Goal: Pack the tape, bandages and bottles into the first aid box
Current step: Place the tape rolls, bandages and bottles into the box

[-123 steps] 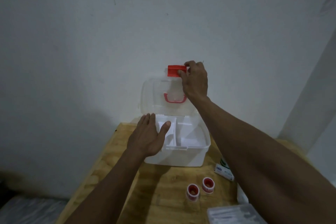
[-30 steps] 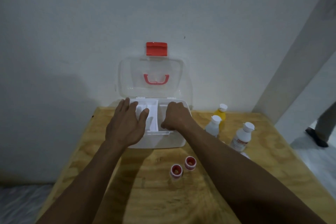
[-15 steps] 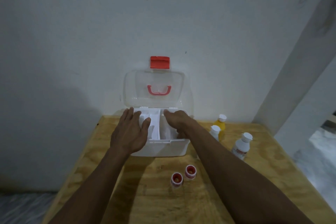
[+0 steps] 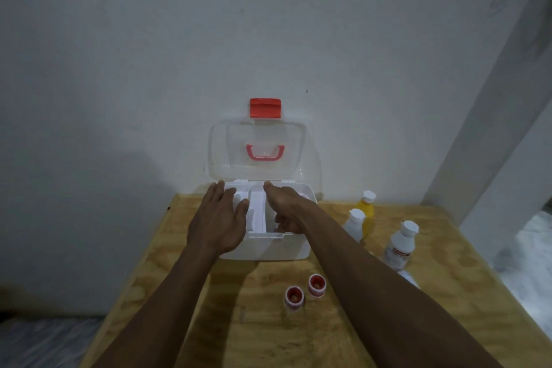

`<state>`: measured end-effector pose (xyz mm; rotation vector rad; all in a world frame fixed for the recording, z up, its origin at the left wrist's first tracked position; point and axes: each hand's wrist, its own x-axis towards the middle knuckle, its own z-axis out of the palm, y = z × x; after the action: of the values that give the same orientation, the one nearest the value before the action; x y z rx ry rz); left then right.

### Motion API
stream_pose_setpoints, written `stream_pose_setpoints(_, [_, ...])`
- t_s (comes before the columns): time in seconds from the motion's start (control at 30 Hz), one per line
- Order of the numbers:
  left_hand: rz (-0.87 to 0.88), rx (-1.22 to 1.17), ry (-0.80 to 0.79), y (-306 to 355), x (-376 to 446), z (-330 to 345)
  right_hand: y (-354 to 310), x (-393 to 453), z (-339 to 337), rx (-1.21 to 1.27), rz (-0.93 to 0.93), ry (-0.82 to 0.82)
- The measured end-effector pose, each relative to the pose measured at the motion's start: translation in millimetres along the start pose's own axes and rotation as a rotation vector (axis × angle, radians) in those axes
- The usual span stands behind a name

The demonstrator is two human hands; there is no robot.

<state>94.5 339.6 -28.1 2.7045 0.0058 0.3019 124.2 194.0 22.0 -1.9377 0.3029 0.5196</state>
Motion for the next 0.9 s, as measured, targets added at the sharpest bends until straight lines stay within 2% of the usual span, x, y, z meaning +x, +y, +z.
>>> stream_pose_setpoints(0.67, [0.015,0.017,0.001,-4,4,4,-6,5,16,0.078,-0.015,-0.06])
stream_pose_setpoints(0.83, [0.025,0.026,-0.04,-9,9,5,-12,-21,0,-0.186,-0.191,0.059])
stream_pose_setpoints(0.9, [-0.002,0.055,-0.045,-6,8,3,-13,-31,-13,-0.209,-0.278,0.133])
